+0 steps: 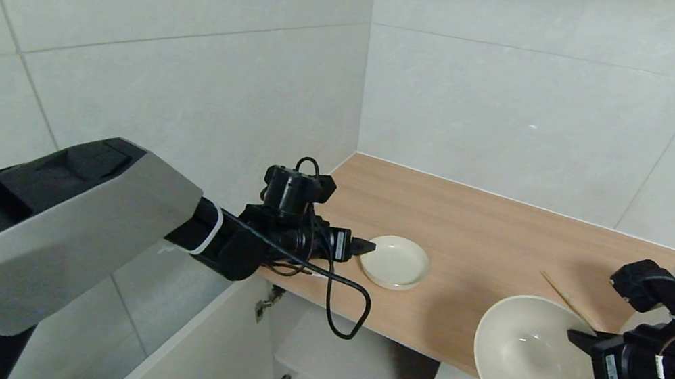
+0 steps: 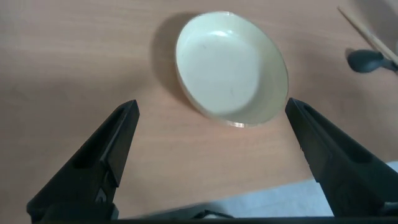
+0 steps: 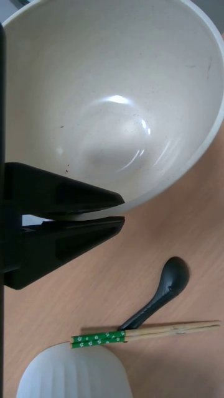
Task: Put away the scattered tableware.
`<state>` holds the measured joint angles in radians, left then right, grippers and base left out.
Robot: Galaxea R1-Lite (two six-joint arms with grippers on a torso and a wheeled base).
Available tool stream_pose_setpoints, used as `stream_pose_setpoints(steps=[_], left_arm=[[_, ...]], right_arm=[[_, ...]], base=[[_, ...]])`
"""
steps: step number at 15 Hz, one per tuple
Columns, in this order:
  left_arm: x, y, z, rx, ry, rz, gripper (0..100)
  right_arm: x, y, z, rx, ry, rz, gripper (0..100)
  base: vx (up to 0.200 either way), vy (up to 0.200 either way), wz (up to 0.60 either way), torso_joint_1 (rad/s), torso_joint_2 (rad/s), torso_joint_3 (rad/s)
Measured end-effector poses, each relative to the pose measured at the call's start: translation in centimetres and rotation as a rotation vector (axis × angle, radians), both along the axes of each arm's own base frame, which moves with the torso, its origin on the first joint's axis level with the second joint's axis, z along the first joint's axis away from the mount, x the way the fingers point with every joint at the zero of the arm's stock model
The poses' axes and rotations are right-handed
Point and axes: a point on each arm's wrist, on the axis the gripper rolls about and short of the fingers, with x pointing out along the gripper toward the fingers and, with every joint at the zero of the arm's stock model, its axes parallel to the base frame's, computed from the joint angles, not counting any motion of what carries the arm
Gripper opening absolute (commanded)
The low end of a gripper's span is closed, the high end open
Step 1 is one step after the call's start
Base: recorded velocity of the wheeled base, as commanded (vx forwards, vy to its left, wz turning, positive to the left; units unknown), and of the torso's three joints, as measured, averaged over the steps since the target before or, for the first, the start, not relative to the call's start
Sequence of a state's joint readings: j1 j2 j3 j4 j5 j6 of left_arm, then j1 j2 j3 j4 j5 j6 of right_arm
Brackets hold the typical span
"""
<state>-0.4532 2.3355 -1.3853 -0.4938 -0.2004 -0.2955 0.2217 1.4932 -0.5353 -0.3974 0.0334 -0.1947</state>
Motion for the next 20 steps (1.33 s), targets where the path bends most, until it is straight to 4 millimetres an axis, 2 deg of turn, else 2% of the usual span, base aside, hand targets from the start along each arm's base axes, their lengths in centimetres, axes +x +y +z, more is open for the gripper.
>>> stream_pose_setpoints(steps=[4,8,12,20], left_arm=[[1.1,-1.9,-0.3,0.017,0.008,-0.003,100],[2.9,-3.6,-2.1,0.038,0.015,0.012,100],[4.2,-3.8,-4.1,0.046,0.024,0.021,100],[5.5,-4.5,-5.0,0.046,0.026,0.019,100]], right_arm=[[-0.1,0.0,-0.1,-0.001,0.005,-0.001,0],[-0.3,-0.1,-0.1,-0.001,0.004,-0.001,0],[-0.4,-0.1,-0.2,-0.001,0.008,-0.002,0],[-1.5,-0.4,-0.6,-0.002,0.019,-0.001,0]], base=[[0.0,0.0,0.0,0.0,0.0,0.0],[0.0,0.0,0.0,0.0,0.0,0.0],[0.0,0.0,0.0,0.0,0.0,0.0],[0.0,0.0,0.0,0.0,0.0,0.0]])
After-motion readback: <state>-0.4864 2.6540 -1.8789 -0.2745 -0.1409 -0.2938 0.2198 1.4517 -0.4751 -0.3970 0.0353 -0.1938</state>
